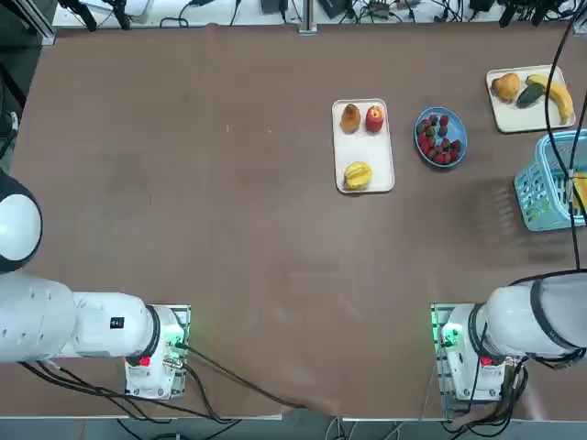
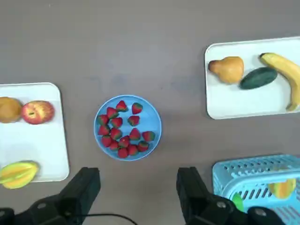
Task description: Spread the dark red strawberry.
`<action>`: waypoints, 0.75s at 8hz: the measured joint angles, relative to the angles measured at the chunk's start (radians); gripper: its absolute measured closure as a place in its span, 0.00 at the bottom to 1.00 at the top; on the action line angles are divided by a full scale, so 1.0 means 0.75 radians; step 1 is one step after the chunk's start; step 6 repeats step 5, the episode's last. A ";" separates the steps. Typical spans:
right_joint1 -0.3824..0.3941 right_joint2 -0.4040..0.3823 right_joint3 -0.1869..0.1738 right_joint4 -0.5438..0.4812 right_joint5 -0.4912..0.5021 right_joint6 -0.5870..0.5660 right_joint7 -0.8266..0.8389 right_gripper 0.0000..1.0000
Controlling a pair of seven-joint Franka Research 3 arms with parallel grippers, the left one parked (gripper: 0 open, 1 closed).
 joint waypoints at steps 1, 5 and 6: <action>0.065 -0.037 -0.040 -0.005 0.001 -0.052 0.028 0.00; 0.150 -0.171 -0.068 -0.095 0.004 -0.106 0.039 0.00; 0.150 -0.171 -0.068 -0.095 0.004 -0.106 0.039 0.00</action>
